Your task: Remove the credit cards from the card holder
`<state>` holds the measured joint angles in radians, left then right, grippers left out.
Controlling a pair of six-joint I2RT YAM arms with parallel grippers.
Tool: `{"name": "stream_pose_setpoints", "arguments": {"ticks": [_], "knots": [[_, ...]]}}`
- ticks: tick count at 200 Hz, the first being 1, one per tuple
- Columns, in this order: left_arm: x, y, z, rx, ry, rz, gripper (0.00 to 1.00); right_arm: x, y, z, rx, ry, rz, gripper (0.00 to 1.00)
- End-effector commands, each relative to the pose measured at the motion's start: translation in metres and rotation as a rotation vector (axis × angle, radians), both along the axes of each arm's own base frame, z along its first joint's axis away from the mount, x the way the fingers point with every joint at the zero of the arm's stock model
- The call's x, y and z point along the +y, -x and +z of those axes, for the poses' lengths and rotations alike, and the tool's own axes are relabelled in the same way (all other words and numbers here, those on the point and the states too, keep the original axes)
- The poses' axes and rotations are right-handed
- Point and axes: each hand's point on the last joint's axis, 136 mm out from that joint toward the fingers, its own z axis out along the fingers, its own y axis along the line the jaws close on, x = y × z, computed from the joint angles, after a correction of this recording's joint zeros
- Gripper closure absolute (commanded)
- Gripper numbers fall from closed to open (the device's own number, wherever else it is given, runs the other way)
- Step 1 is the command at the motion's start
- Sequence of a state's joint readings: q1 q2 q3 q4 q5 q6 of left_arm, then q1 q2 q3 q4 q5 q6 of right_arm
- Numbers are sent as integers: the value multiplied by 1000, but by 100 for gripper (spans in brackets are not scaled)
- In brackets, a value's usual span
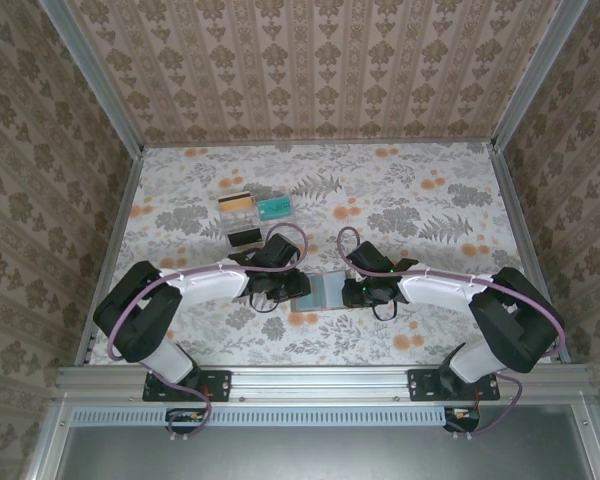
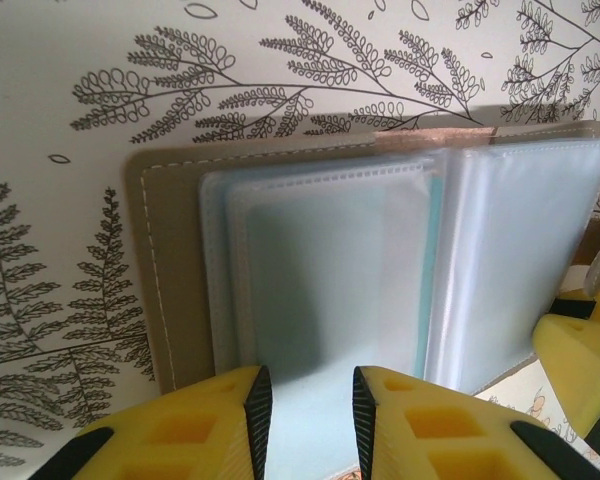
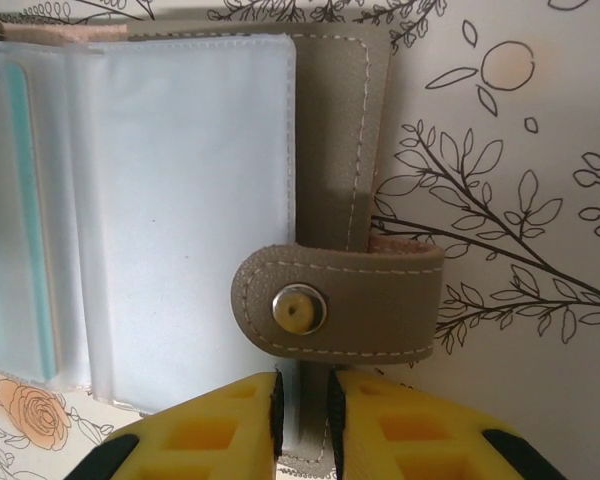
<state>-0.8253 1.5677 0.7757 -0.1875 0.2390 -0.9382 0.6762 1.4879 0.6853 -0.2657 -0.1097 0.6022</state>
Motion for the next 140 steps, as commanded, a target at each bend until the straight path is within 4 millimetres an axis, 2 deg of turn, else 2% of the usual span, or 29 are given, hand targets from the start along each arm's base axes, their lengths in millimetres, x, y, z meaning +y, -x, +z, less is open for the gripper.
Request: {"name": "stream_pose_setpoints", "arguments": {"ticks": [1, 45, 140], "knots": [[4, 1, 6, -23, -27, -4, 69, -5, 11, -14, 53, 21, -4, 77], [5, -1, 14, -60, -7, 3, 69, -6, 12, -17, 56, 22, -7, 79], [5, 7, -7, 20, -53, -16, 69, -6, 12, -17, 57, 19, -7, 80]]}}
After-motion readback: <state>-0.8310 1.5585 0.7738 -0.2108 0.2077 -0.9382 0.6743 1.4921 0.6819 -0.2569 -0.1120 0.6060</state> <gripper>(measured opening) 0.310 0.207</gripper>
